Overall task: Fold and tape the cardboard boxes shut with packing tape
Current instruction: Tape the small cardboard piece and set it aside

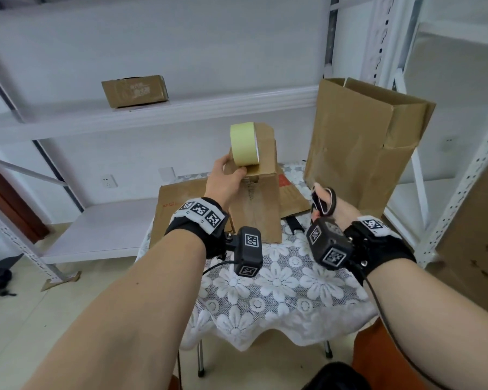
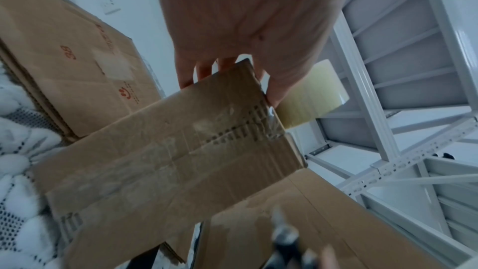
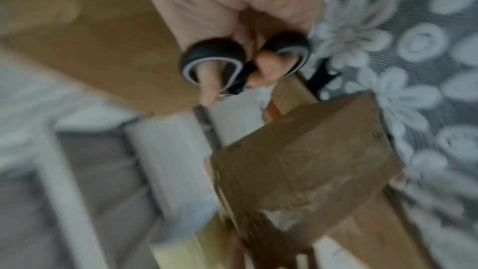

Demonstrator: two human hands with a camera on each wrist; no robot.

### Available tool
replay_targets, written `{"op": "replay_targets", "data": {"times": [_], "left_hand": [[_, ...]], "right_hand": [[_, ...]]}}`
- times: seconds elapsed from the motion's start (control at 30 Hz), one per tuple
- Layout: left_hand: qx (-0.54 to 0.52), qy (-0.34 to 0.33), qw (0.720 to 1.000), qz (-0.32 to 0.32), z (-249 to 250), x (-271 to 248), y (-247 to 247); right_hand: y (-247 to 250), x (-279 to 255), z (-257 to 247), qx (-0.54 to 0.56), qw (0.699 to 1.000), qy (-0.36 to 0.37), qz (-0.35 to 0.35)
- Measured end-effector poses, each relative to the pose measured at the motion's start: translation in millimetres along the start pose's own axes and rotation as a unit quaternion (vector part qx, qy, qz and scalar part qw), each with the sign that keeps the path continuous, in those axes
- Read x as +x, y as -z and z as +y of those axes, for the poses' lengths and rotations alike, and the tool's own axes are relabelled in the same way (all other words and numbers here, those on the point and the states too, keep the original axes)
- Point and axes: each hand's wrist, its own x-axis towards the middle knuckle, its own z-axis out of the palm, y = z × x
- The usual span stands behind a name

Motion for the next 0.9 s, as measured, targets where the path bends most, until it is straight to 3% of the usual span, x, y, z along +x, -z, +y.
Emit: {"op": "replay_targets", "data": {"times": [0.07, 0.13, 0.2, 0.27, 0.4, 0.5, 0.67, 0.9], "left_hand": [[0.004, -0.009, 1.000, 0.009, 0, 1, -3], [0.010, -0.015, 1.000, 0.016, -1, 1, -6], [0.021, -0.012, 1.000, 0.018, 0, 2, -5], [0.047, -0.011, 0.999, 0.005, 4, 5, -3], [0.125, -0.008, 0.992, -0.032, 17, 16, 4], [0.183, -0.014, 0.983, 0.023, 21, 24, 10], [0.152, -0.031, 0.983, 0.097, 17, 26, 13], [0.138, -0.094, 0.979, 0.115, 24, 26, 15]], "right_hand": [[-13, -7, -9, 0.046, 0.995, 0.078, 0.029], [-27, -12, -15, -0.026, 0.983, 0.181, 0.033], [-42, -17, -22, -0.145, 0.963, 0.225, -0.022], [-48, -18, -29, -0.263, 0.935, 0.237, -0.040], [-47, -19, -45, -0.370, 0.890, 0.264, 0.039], [-45, -24, -58, -0.483, 0.837, 0.252, 0.052], [-43, -34, -71, -0.595, 0.763, 0.244, 0.070], [-48, -42, -86, -0.641, 0.732, 0.226, 0.053]]}}
